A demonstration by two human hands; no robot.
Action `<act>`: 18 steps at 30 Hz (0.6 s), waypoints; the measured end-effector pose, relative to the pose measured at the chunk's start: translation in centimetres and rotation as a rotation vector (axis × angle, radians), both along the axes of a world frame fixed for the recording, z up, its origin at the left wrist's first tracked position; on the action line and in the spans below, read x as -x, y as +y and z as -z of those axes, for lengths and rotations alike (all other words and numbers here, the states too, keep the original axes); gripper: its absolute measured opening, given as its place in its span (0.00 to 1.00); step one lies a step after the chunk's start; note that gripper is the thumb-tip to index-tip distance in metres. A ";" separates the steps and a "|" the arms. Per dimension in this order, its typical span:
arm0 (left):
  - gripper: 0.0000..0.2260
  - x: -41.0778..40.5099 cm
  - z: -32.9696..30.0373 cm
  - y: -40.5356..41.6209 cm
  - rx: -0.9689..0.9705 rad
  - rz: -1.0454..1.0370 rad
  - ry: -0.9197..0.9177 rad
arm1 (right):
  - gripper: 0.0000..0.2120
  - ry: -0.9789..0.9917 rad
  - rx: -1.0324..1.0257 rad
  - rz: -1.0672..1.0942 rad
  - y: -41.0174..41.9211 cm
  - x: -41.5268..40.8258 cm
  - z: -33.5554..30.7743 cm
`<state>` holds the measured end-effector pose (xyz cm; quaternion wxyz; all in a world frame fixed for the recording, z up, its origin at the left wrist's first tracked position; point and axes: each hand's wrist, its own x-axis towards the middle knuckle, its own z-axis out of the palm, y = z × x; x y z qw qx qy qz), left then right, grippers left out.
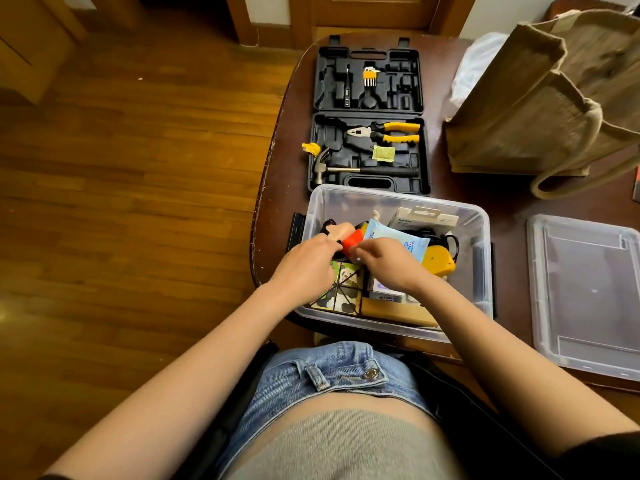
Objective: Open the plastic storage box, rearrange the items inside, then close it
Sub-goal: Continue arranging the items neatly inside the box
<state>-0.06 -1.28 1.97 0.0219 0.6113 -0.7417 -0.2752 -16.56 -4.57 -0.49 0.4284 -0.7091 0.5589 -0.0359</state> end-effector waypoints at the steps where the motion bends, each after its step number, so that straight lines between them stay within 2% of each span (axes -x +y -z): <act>1: 0.19 0.1 0.0 -0.3 -0.045 0.040 -0.013 | 0.13 0.056 -0.014 -0.005 0.0 0.3 0.1; 4: 0.16 0.6 0.4 -1.0 -0.207 0.212 -0.132 | 0.15 0.140 -0.047 -0.058 0.5 0.5 0.6; 7: 0.19 1.0 0.8 -1.4 -0.296 0.323 -0.224 | 0.15 0.123 -0.041 0.003 0.8 0.4 1.2; 12: 0.19 1.0 1.3 -2.1 -0.323 0.354 -0.260 | 0.14 0.106 -0.063 0.046 1.2 0.3 1.6; 18: 0.21 0.6 1.4 -2.8 -0.311 0.397 -0.256 | 0.14 -0.004 -0.143 0.071 1.7 1.1 1.5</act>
